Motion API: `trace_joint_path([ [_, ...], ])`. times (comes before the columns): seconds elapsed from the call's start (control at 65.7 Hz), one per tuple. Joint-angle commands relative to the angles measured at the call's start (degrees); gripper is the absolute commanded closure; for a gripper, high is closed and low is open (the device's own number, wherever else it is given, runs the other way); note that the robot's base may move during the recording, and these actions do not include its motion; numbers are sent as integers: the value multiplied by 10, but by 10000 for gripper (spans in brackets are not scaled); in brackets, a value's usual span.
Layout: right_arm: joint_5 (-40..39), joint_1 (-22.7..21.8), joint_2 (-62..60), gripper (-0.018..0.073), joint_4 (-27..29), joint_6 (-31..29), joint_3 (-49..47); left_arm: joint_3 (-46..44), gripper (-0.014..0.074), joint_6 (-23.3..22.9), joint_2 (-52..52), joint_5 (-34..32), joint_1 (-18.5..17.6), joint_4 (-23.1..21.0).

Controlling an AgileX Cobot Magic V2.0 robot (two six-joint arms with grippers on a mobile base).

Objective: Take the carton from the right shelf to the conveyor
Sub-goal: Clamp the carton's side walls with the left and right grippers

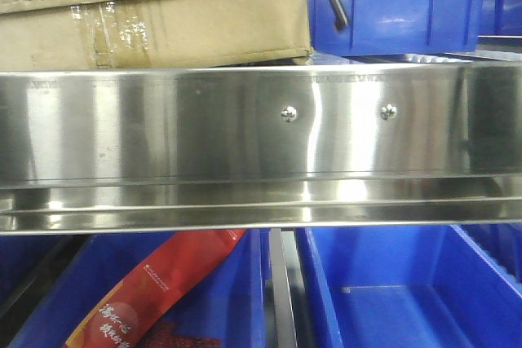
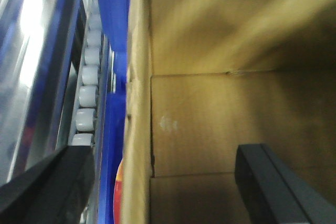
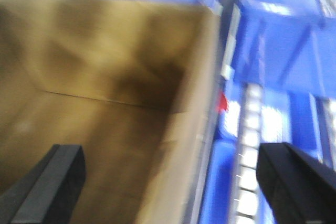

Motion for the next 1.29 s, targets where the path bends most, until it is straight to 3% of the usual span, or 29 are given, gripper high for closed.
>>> trace_joint_path([
  [0.0,-10,-15,8,21,13,0,-7,-5,141,-3,8,-14,3,-4],
  [0.32,-10,-27,35,21,71,-13,-7,-5,141,-3,30,-18,3,-6],
  [0.411,-10,-27,37,43,71,-13,-7,-5,192,-3,34,-15,3,-5],
  [0.518,-10,-27,38,213,71,-13,-7,-5,374,-3,35,-10,3,3],
  [0.624,-10,-27,38,513,71,-13,-7,-5,635,-3,35,-7,3,6],
  [0.655,-10,-27,38,615,71,-13,-7,-5,626,-3,35,-7,3,6],
  [0.685,-10,-27,38,661,71,-13,-7,-5,601,-3,35,-7,3,6],
  [0.761,-10,-27,36,620,71,-13,-7,-5,591,-3,35,-6,3,6],
  [1.066,-10,-27,-32,631,72,-13,-7,-5,603,-3,-46,-4,-6,-3],
  [1.279,-10,-23,-101,631,93,-13,-4,-5,610,-22,-121,-4,-68,7],
])
